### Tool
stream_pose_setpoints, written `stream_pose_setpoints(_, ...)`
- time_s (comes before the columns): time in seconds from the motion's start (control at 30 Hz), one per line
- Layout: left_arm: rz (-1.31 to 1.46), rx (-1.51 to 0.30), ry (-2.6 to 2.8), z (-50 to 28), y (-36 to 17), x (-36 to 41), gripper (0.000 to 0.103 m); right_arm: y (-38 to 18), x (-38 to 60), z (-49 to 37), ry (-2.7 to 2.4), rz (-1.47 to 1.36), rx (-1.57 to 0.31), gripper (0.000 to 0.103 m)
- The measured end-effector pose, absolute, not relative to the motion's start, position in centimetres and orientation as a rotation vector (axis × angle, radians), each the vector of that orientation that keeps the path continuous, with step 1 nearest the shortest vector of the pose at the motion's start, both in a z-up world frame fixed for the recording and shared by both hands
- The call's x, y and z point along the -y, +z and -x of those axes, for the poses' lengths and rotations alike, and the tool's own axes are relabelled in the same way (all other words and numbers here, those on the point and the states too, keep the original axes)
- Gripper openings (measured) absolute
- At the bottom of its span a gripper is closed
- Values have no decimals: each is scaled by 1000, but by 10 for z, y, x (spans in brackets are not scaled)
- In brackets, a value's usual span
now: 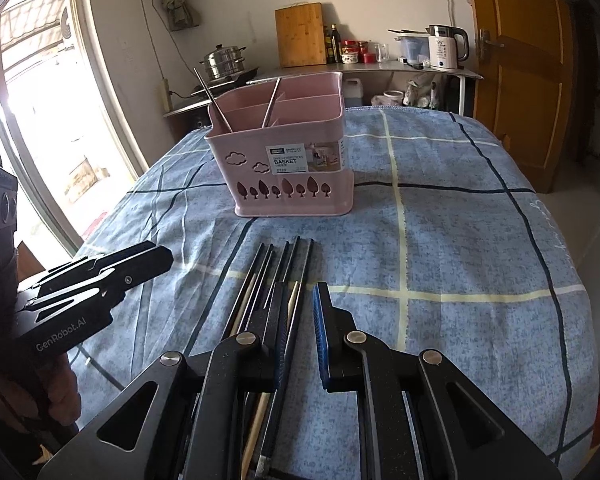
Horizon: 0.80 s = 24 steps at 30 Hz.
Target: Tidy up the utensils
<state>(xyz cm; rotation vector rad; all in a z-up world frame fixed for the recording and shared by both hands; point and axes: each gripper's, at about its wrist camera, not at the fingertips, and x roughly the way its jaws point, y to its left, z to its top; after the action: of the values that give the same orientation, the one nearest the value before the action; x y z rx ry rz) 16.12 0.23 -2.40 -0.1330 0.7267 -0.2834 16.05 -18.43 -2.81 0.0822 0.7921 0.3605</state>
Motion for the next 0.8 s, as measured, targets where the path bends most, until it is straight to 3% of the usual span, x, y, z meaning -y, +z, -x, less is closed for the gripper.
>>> stream_pose_setpoints(0.8,81,-928,-244,-238,-77,23,26,-77,169,-241,340,-68,-992,13)
